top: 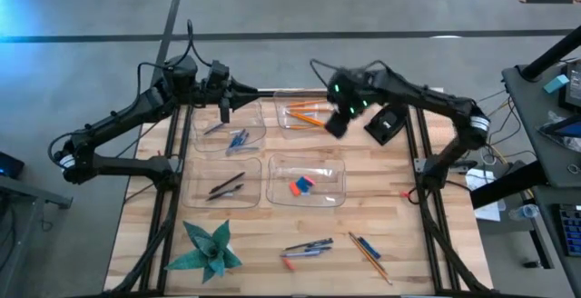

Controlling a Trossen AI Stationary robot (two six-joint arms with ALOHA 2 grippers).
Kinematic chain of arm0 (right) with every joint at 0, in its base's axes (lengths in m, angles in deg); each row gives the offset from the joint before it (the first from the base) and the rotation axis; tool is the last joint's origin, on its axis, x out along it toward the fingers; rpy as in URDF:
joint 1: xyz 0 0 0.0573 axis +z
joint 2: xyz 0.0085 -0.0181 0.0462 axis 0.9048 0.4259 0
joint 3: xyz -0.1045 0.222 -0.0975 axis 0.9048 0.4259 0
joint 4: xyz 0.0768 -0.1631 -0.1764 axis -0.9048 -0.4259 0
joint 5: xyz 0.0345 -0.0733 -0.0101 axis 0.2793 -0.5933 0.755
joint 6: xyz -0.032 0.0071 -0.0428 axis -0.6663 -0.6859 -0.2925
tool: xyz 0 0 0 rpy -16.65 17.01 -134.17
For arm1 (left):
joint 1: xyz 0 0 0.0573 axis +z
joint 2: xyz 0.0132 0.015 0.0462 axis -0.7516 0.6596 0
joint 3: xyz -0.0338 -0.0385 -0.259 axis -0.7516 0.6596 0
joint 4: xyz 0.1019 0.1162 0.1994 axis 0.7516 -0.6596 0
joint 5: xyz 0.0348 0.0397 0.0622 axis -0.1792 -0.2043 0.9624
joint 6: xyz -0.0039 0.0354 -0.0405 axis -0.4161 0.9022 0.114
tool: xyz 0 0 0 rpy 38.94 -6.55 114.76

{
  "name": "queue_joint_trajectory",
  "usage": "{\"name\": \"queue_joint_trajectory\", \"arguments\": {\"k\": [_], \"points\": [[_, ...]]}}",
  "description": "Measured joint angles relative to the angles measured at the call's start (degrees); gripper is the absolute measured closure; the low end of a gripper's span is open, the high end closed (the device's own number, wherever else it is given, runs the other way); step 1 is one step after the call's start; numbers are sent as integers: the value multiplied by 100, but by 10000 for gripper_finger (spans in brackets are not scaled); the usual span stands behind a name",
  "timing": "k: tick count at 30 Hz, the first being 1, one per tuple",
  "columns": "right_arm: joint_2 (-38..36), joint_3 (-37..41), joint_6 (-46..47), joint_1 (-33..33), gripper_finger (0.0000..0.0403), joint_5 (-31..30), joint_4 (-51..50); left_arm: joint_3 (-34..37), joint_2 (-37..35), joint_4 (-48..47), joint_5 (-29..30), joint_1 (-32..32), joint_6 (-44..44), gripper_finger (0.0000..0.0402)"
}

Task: Sort crayons/erasers/pens/pencils in bins
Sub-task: Put the blue crayon into the top left transparent bin

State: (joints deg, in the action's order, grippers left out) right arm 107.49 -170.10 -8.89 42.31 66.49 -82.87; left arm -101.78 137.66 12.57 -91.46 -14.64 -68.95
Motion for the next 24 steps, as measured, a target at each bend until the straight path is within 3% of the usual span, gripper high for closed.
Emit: {"name": "queue_joint_trajectory", "arguments": {"k": [8, 15, 20, 24], "points": [[-970, 957, 2764, 1878, 307, 0, -174, 80, 0, 12, -36, 2, 0, 308], [-1186, 1776, 5531, 3341, 289, 39, -127, 294, 2, 3, -46, 2, -7, 308], [-896, 2081, 6928, 4079, 264, 986, -81, 317, -29, 6, -196, 2, -39, 308], [-513, 2166, 7217, 4459, 248, 1534, -80, 308, -153, 20, -454, 2, -42, 308]]}}
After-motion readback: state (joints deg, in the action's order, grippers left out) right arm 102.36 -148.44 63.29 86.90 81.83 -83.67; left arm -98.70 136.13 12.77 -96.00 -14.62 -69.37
